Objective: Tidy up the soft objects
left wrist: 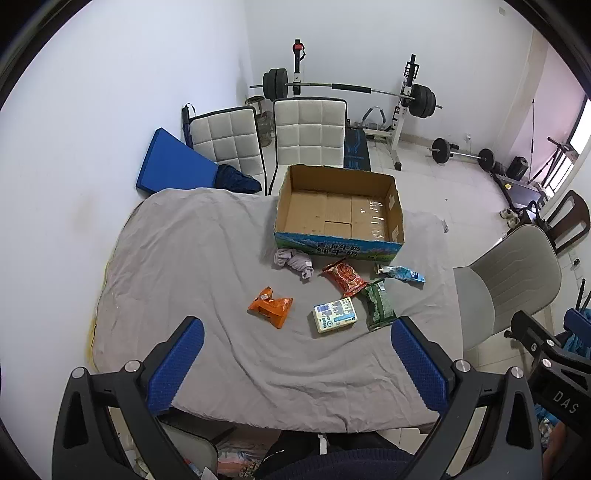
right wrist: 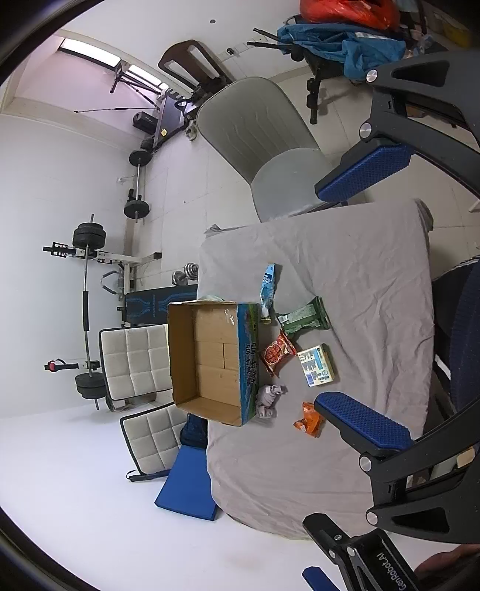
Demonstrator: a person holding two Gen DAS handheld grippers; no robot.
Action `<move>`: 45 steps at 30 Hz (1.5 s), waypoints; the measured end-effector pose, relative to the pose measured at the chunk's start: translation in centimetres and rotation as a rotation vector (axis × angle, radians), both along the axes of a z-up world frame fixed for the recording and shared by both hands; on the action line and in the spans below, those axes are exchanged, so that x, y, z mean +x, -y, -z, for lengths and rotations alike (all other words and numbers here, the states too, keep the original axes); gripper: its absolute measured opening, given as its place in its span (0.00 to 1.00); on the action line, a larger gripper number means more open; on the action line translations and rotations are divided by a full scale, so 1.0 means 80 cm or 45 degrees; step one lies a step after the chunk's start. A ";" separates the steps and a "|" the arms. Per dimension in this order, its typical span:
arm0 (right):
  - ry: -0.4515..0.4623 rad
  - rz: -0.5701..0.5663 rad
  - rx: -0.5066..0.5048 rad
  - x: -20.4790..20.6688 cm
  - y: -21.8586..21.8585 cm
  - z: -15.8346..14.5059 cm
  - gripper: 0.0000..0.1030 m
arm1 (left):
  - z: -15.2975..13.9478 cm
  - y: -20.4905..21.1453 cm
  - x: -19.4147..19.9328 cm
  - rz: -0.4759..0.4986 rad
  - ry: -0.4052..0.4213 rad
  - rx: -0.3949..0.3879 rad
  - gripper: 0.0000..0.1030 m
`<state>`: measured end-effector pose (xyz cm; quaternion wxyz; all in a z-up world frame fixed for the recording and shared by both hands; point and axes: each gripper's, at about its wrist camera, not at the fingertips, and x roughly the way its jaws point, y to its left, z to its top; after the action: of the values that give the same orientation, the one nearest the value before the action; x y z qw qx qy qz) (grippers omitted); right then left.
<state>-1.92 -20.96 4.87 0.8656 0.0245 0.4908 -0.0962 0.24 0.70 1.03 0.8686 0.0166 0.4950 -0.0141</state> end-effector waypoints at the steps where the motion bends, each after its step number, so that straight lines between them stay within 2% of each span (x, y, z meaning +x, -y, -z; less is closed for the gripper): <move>1: 0.003 0.000 -0.001 -0.001 0.000 -0.001 1.00 | 0.000 0.000 -0.001 0.001 0.004 0.000 1.00; 28: 0.044 -0.006 -0.007 -0.005 0.003 -0.019 1.00 | -0.003 0.003 -0.002 0.006 0.050 0.018 1.00; 45: 0.053 -0.003 -0.004 0.010 0.008 -0.028 1.00 | -0.012 0.008 0.010 0.011 0.080 0.031 1.00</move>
<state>-1.11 -21.59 7.14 0.8758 0.0246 0.4726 -0.0954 1.01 0.03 2.03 0.8833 0.0298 0.4677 -0.0114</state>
